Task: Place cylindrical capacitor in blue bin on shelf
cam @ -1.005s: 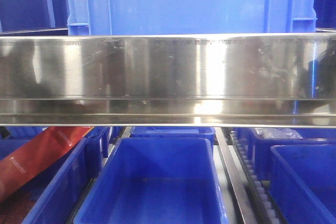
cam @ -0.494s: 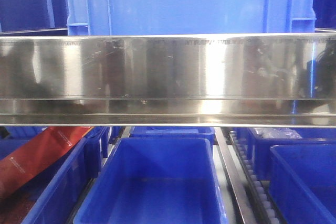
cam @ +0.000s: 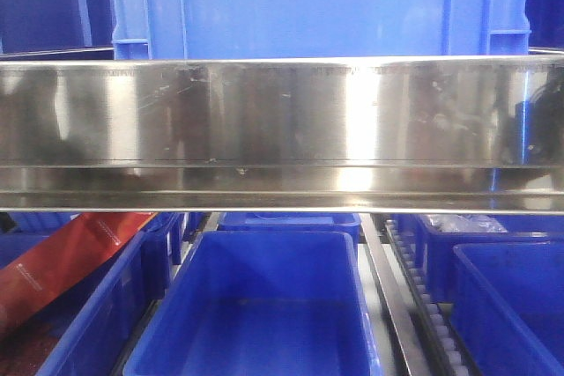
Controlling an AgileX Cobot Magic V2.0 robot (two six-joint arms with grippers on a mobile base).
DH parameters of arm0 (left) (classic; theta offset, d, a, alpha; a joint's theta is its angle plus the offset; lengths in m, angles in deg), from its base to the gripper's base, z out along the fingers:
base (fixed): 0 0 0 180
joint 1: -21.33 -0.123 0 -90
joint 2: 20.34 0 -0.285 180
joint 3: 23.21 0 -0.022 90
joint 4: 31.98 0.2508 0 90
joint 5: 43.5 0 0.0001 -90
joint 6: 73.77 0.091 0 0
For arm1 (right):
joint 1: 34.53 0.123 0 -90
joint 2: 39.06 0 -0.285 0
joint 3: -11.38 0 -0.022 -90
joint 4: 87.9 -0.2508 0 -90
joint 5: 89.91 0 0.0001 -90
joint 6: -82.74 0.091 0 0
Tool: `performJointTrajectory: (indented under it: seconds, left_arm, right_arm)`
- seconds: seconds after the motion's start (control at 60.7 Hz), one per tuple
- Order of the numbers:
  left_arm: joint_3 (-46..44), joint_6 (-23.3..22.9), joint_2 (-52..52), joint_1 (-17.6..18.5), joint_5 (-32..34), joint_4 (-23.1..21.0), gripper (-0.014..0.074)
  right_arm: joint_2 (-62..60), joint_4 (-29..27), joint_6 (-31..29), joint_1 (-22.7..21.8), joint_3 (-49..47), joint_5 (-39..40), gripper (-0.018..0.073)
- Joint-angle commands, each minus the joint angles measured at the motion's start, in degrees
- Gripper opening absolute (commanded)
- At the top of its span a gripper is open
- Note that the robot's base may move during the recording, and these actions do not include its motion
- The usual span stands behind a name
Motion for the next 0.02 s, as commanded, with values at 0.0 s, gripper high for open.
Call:
performJointTrajectory:
  seconds: [0.0]
  left_arm:
    - [-0.12, -0.45, 0.25, -0.22, 0.77, -0.21, -0.0111]
  right_arm:
    - [-0.16, 0.53, 0.03, 0.11, 0.13, 1.36, -0.0162]
